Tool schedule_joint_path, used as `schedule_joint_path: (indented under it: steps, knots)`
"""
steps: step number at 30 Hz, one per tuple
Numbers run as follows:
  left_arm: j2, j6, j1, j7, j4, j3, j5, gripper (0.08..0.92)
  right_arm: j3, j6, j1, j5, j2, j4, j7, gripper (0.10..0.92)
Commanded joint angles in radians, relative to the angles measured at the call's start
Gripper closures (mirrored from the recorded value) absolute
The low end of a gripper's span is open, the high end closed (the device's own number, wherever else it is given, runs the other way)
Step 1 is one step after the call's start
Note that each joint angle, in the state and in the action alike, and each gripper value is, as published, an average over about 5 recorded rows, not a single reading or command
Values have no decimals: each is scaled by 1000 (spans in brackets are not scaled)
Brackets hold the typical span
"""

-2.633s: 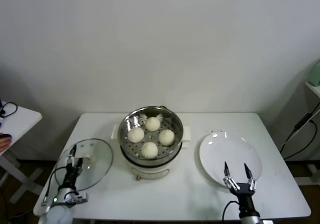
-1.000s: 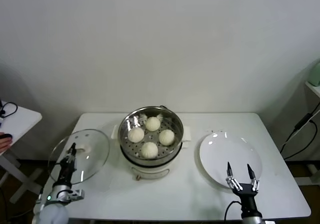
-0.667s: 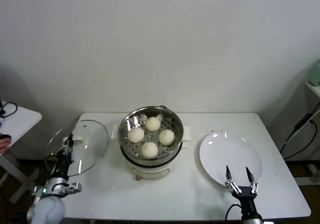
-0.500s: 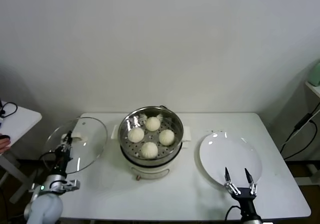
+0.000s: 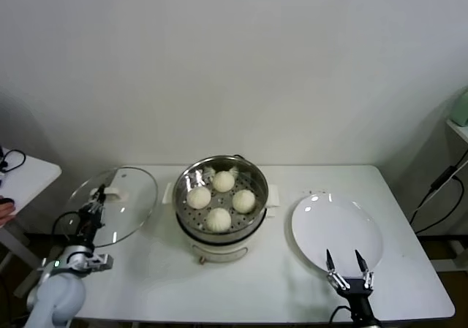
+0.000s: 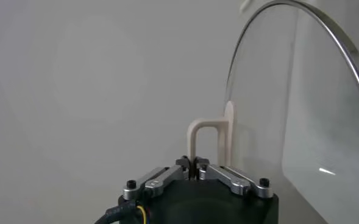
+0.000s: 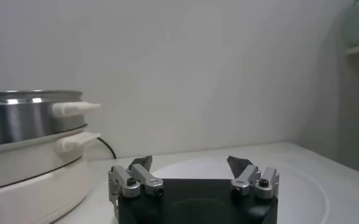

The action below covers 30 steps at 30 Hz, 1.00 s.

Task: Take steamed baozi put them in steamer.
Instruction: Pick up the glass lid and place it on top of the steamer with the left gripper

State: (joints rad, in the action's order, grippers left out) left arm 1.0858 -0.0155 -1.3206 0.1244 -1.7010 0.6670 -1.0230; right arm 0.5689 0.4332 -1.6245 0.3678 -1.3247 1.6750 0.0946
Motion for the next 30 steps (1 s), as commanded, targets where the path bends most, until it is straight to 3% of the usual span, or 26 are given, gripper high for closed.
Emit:
schedule_joint_path:
  steps: [1, 12, 30]
  knots:
    - [-62, -73, 3, -94, -78, -12, 96, 865, 0, -3, -1, -6, 1, -1, 3, 203]
    - [-90, -195, 22, -157, -190, -51, 112, 865, -1, -6, 1, -15, 2, -4, 3, 203]
    - [-103, -383, 115, -225, -332, -274, 38, 865, 3, -24, -4, -28, 9, 1, 20, 203]
